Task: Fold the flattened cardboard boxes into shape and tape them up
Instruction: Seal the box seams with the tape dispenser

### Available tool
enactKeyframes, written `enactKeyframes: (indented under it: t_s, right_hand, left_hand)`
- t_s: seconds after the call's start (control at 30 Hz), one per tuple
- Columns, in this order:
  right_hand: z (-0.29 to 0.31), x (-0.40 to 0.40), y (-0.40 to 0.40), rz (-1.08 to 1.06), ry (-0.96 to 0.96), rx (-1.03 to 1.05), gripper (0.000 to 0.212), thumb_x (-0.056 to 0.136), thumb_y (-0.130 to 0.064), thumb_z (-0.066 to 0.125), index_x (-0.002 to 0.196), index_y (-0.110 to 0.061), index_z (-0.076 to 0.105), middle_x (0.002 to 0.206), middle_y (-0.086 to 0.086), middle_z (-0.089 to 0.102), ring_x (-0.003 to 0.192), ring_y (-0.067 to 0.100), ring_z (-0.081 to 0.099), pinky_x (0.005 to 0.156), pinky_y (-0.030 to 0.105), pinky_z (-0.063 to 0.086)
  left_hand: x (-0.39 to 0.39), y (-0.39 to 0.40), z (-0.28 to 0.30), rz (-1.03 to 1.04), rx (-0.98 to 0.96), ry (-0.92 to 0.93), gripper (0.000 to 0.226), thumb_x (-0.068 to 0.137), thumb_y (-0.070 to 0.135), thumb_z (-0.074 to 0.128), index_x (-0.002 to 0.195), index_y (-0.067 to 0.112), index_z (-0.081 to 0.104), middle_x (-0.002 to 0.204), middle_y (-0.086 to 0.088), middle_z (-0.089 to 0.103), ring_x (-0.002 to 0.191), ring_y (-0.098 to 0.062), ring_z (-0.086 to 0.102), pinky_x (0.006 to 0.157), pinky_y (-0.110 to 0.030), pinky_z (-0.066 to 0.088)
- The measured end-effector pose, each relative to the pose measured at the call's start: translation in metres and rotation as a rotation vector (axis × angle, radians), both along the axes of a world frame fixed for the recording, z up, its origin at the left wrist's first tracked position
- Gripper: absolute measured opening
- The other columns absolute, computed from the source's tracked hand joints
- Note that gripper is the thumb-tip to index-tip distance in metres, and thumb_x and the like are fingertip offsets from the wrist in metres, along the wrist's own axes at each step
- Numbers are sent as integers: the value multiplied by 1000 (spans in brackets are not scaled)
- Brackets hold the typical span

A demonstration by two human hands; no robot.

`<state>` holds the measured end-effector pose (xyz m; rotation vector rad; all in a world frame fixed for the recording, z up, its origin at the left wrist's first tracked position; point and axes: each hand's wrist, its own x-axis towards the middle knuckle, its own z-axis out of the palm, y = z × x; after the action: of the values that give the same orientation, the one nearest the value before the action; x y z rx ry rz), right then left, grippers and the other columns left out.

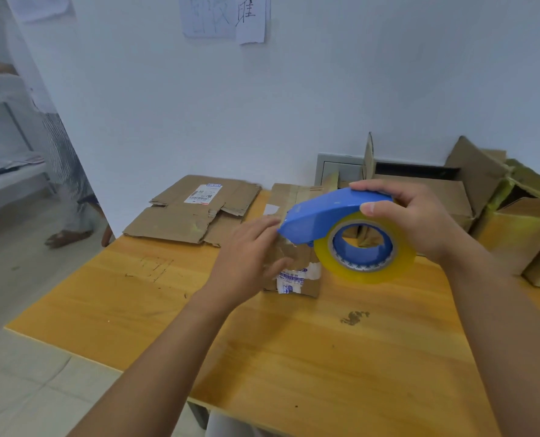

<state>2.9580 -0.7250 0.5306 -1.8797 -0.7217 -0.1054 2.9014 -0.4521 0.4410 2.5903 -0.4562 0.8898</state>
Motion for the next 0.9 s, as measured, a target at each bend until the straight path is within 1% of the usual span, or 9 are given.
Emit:
enactKeyframes:
  t_s: [0.1, 0.17, 0.27, 0.37, 0.47, 0.6, 0.73, 0.83, 0.9]
  right_hand:
    - [-2, -1, 7, -20, 28, 49, 33, 79, -42, 69, 112, -40, 72, 111, -8, 70, 97, 13, 69, 80, 25, 57]
    - [-5, -2, 15, -31, 41, 79, 31, 83, -35, 74, 114, -35, 71, 111, -7, 69, 94, 11, 69, 76, 21, 55]
    - [-8, -2, 21, -36, 32, 77, 27, 91, -25, 71, 117, -30, 70, 109, -8, 68, 92, 5, 68, 73, 15, 53]
    - [-8, -2, 19, -26, 15, 29, 28, 92, -27, 71, 120, -31, 69, 109, -14, 66, 92, -2, 66, 72, 10, 50]
    - [-8, -4, 13, 19, 27, -12, 31, 89, -32, 74, 119, -38, 68, 106, -22, 67, 95, -3, 65, 74, 9, 50]
    - [-13, -5, -10, -5, 34, -30, 40, 78, -46, 72, 118, -45, 68, 114, -22, 67, 103, 1, 64, 86, 19, 51]
    - [-26, -9, -33, -39, 56, -9, 39, 77, -45, 69, 116, -46, 69, 116, -23, 66, 108, 2, 62, 91, 25, 48]
    - [-40, -12, -31, -30, 60, 16, 37, 78, -41, 68, 116, -43, 68, 113, -27, 64, 106, 1, 62, 88, 21, 48]
    - [-44, -13, -29, -38, 56, 35, 37, 79, -41, 67, 115, -44, 67, 112, -27, 64, 106, 1, 61, 85, 15, 47]
  left_hand:
    - [11, 5, 0, 10, 62, -119, 45, 84, 26, 78, 124, 7, 65, 127, -4, 65, 118, -23, 59, 99, -44, 48]
    - [17, 8, -1, 33, 106, -184, 39, 84, 24, 78, 117, 7, 67, 122, -5, 67, 116, -23, 57, 100, -41, 46]
    - [17, 11, -5, 25, 100, -189, 29, 85, 20, 77, 110, 10, 66, 99, 1, 66, 93, -19, 59, 83, -34, 48]
    - [14, 10, -10, 24, 67, -175, 28, 88, 20, 74, 113, 12, 65, 98, 6, 63, 91, -13, 55, 79, -24, 36]
    - [15, 10, -12, 44, 42, -187, 27, 87, 21, 75, 111, 11, 66, 98, 5, 63, 89, -14, 54, 75, -25, 36]
    - [15, 10, -16, 70, 39, -189, 29, 89, 23, 73, 114, 11, 67, 117, -1, 67, 109, -21, 61, 85, -34, 47]
    - [10, 2, -11, 113, 75, -114, 39, 86, 17, 77, 122, 11, 66, 122, -7, 66, 115, -30, 60, 92, -42, 49]
    - [7, -5, -6, 157, 168, -68, 46, 88, 19, 72, 133, 22, 60, 121, -6, 61, 113, -28, 54, 98, -42, 42]
    - [5, -9, -4, 181, 190, -85, 44, 86, 18, 71, 128, 22, 62, 119, -7, 59, 113, -28, 53, 102, -42, 38]
